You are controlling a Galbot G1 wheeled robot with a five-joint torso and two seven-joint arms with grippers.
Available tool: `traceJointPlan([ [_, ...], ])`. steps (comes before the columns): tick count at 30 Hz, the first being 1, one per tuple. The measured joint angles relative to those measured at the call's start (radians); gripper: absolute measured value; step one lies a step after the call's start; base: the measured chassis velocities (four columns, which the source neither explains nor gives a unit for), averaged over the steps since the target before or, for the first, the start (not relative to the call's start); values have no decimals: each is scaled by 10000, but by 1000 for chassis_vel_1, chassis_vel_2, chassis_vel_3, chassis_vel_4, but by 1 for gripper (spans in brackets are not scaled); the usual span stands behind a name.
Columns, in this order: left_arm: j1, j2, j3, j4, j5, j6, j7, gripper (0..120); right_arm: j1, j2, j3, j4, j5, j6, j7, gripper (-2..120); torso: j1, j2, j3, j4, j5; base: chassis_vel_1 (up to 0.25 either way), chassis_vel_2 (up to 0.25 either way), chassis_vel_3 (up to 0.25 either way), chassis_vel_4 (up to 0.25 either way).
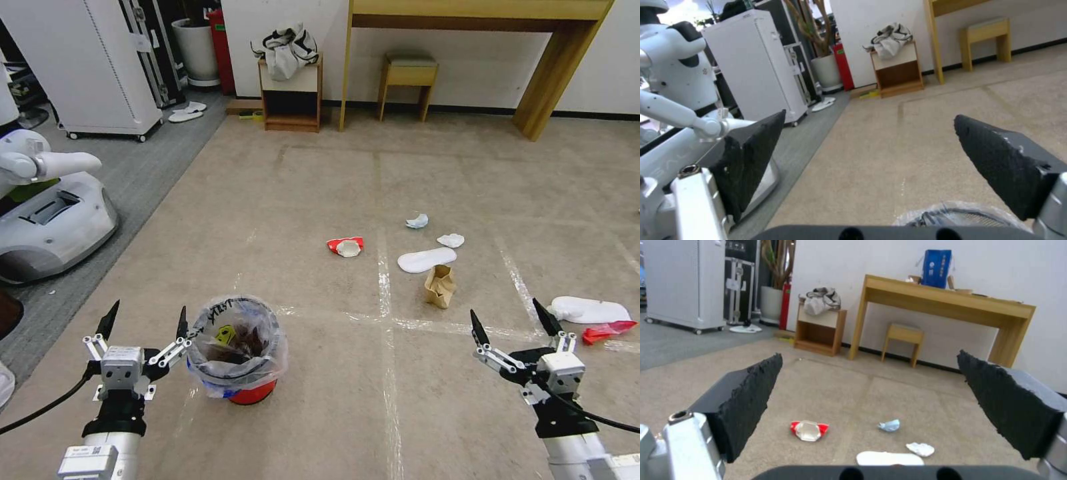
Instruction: Pick up the trash bin and place the garbage on the floor into it.
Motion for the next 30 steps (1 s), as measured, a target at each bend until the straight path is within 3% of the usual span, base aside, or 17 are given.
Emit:
traceJointPlan([
  [8,0,292,-70,21,-395,239,69,100,-6,42,0,14,0,0,-6,100,0,0,0,0,0,0,0,0,0],
  [15,-108,879,-162,141,-832,727,98,100,-11,68,2,15,-2,0,-8,100,0,0,0,0,-2,0,0,0,0],
  [19,-271,1784,-170,303,-1539,1488,73,100,17,128,-5,-82,-15,8,-19,100,0,0,0,0,-2,0,0,0,0],
  [20,-271,1784,-170,303,-1539,1488,73,100,17,128,-5,-82,-15,8,-19,100,0,0,0,0,-2,0,0,0,0],
  [23,-388,2611,-163,319,-2288,2024,60,100,30,159,-11,-162,-33,8,-28,100,0,0,0,-1,-1,0,0,0,0],
  [24,-388,2611,-163,319,-2288,2024,60,100,30,159,-11,-162,-33,8,-28,100,0,0,0,-1,-1,0,0,0,0],
  [30,-850,3889,-213,391,-3650,2811,-5,100,33,209,19,-221,-49,-16,-49,100,0,0,0,-1,-1,0,0,0,0],
])
